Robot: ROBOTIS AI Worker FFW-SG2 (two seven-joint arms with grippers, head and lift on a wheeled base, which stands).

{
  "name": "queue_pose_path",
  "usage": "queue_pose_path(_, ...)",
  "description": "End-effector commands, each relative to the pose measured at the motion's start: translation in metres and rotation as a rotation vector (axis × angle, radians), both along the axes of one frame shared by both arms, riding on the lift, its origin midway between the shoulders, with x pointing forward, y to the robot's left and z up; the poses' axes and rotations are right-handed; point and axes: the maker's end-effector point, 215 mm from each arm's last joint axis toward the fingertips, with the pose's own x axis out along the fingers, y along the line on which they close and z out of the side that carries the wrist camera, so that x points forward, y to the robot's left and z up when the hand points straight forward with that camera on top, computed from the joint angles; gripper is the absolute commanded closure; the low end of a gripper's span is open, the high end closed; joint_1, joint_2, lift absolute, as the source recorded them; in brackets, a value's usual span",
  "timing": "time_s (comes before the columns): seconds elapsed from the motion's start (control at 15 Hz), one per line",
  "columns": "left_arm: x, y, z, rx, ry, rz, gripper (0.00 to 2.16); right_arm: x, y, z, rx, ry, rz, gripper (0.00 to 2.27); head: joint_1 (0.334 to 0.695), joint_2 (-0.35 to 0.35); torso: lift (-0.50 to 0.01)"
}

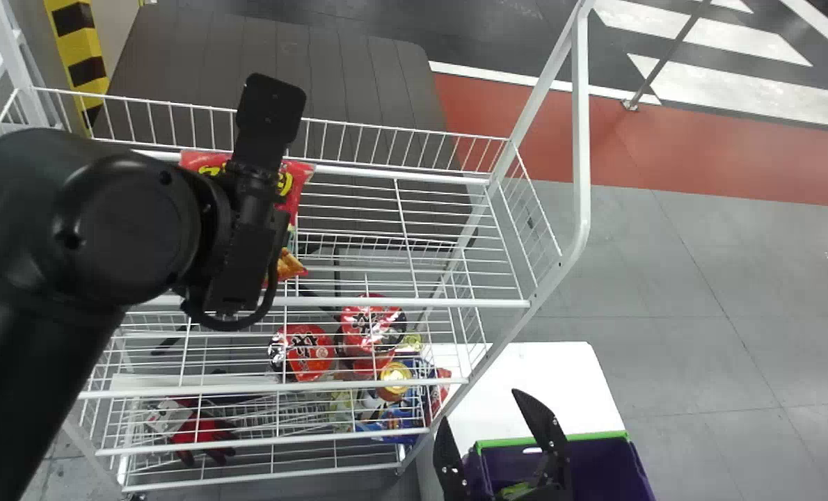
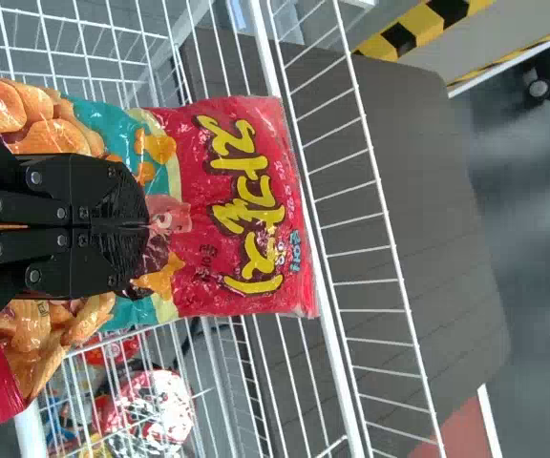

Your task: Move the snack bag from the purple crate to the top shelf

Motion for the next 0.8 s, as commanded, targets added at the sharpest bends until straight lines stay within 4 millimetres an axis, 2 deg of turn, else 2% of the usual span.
queue_pose_path(0.0,-0.003,-0.005,0.011,-0.02,-0.026,0.0,1.5,-0.001,0.0,0.0,0.001,-0.001,-0.002,0.08,0.695,-0.301,0.0)
queue_pose_path(0.4,-0.017,0.002,0.041,-0.007,-0.15,0.031,1.5,-0.002,0.003,0.001,-0.001,-0.007,-0.004,0.08,0.695,-0.308,0.0)
queue_pose_path(0.67,-0.002,-0.025,0.073,-0.201,-0.306,0.069,1.5,-0.007,0.004,0.01,-0.002,-0.042,-0.001,0.08,0.695,-0.314,0.0)
queue_pose_path(0.73,0.004,-0.027,0.08,-0.258,-0.344,0.089,1.5,-0.008,0.004,0.01,-0.002,-0.042,-0.001,0.08,0.695,-0.321,0.0)
